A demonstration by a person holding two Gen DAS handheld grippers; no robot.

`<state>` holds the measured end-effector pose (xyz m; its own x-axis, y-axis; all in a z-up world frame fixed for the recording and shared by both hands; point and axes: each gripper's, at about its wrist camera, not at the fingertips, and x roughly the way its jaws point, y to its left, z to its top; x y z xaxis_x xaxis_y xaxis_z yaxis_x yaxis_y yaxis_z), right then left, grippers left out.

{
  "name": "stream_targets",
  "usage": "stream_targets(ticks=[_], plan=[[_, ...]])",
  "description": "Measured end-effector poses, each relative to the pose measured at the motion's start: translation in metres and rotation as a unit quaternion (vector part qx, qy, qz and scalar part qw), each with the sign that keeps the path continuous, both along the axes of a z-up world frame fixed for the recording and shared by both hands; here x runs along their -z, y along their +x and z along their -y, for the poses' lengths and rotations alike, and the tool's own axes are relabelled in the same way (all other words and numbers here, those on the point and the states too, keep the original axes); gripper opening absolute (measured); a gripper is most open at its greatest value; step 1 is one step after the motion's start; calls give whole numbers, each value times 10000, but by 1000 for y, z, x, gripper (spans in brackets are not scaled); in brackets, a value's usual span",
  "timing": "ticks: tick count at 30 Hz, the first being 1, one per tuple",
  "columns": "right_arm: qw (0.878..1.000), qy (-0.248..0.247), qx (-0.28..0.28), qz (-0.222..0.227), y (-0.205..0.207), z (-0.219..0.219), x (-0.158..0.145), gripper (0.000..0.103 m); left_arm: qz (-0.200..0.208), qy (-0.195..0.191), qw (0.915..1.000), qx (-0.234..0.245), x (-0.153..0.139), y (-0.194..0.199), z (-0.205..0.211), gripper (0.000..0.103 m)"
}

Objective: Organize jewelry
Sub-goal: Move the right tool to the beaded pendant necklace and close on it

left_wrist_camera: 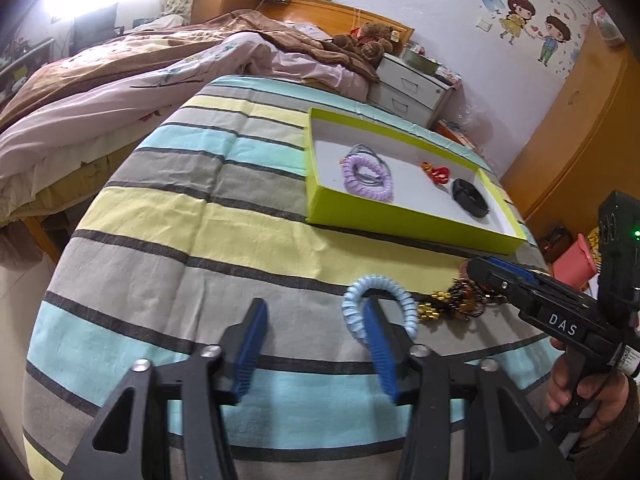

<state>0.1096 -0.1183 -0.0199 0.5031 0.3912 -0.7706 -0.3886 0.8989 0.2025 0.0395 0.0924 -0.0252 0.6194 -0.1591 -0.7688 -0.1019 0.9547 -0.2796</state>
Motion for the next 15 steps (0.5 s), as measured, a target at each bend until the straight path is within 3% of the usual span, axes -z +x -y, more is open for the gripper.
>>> stream_targets(ticks=[1,4,9,15], plan=[[10000,-34,15,-18,0,0,1,42,-16,-10,10000,-20,2,0,-2,62],[9999,-122,48,-37,1,-4,3,39,-26,-120,9999,35,4,-1,-4,62],[9997,-235,-21,-47,2,-10,5,27,-29,-104,9998,148,4,-2,-2,62],[9991,-417,-43,-101,7,-16,8,26,-46,-85,9997,207,4,-2,0,62]])
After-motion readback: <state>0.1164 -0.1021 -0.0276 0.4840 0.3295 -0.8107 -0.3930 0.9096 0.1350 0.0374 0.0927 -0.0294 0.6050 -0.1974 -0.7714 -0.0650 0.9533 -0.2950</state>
